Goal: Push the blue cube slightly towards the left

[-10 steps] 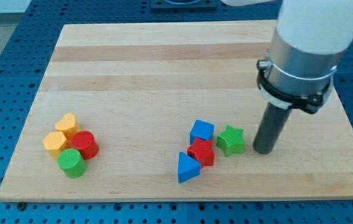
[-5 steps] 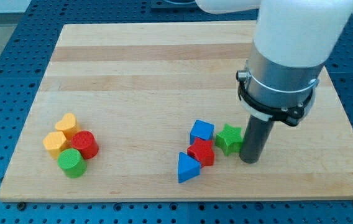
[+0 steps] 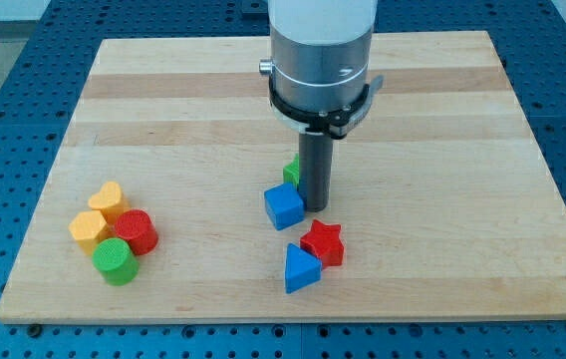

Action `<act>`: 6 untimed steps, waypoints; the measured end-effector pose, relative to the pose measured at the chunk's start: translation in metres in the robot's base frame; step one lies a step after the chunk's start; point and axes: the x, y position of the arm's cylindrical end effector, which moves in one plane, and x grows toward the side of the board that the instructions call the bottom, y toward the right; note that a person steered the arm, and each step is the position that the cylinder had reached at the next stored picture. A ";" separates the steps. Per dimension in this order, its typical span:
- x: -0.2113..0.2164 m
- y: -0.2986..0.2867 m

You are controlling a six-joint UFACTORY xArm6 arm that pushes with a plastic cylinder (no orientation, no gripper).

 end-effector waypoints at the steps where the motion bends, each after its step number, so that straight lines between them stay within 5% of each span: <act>1: 0.012 -0.017; 6: 0.040 -0.050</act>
